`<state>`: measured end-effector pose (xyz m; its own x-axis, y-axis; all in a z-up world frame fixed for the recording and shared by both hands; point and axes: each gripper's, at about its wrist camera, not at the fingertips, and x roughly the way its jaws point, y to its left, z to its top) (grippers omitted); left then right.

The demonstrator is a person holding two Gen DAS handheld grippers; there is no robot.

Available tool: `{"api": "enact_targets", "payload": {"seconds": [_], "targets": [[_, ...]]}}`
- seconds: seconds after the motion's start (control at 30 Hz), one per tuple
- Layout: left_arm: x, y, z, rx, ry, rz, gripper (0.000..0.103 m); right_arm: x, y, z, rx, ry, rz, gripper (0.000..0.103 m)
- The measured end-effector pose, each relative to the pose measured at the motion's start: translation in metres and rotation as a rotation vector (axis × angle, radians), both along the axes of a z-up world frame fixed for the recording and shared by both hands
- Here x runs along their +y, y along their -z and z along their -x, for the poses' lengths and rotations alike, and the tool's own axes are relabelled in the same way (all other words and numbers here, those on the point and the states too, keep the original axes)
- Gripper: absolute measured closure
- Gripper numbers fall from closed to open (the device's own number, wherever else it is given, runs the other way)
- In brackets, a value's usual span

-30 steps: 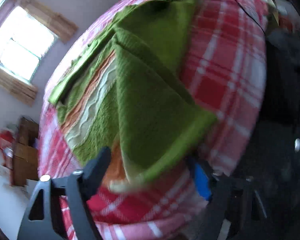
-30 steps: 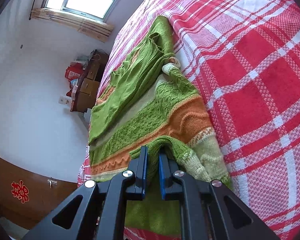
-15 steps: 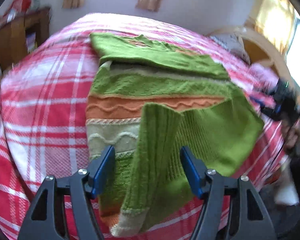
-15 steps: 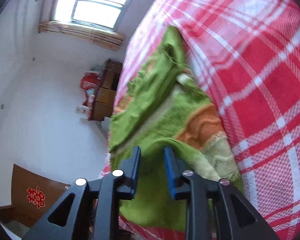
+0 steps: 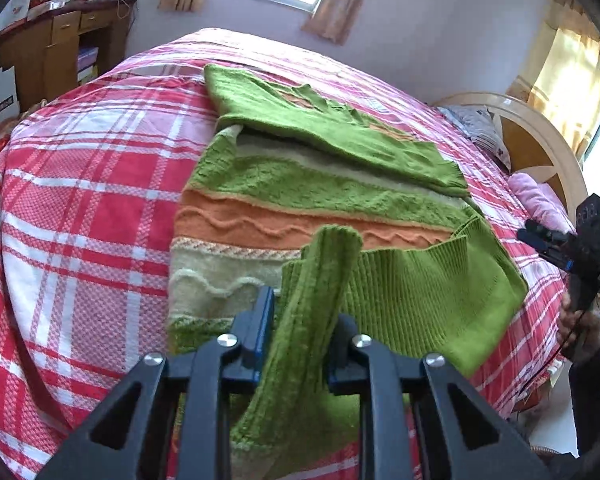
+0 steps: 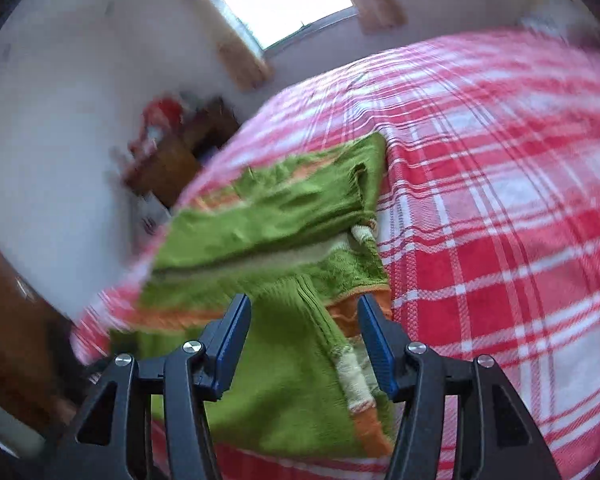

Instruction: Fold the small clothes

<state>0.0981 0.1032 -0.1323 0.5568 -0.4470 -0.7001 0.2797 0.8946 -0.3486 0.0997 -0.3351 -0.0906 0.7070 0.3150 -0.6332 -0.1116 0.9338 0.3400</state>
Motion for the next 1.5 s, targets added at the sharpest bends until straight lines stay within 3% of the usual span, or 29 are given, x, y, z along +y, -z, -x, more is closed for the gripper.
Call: {"api": "enact_targets", "payload": {"seconds": [0.13,0.23,0.27,0.4,0.43,0.53,0.8,1.1,1.5], "targets": [[0.001,0.001,-0.002,0.013,-0.014,0.016,0.077,0.033,0.019,-0.021,0.026,-0.083,0.172,0.046],[0.000,0.001,-0.001,0.008,-0.020,0.006,0.077,0.050,0.039,-0.037,0.093,-0.084,0.310,0.046],[0.000,0.001,0.000,0.003,-0.024,0.000,0.077,0.053,0.042,-0.037,0.062,-0.085,0.339,0.046],[-0.002,0.001,0.006,-0.026,-0.050,-0.007,0.080,0.057,0.041,-0.025,0.036,-0.106,0.325,0.088],[-0.002,0.001,0.007,-0.031,-0.053,-0.006,0.090,0.057,0.040,-0.022,0.036,-0.101,0.316,0.091],[-0.002,-0.002,0.013,-0.042,-0.065,0.004,0.096,0.052,0.032,-0.007,0.020,-0.060,0.271,0.092],[0.003,-0.044,0.020,-0.158,-0.119,0.024,0.097,0.035,-0.011,0.025,-0.080,0.055,0.124,0.093],[-0.010,-0.068,-0.009,-0.216,-0.171,-0.017,0.097,0.042,-0.045,0.016,-0.193,0.134,0.169,0.093],[-0.009,-0.065,-0.057,-0.168,-0.272,-0.018,0.098,0.053,-0.056,-0.018,-0.226,0.168,0.258,0.093]]}}
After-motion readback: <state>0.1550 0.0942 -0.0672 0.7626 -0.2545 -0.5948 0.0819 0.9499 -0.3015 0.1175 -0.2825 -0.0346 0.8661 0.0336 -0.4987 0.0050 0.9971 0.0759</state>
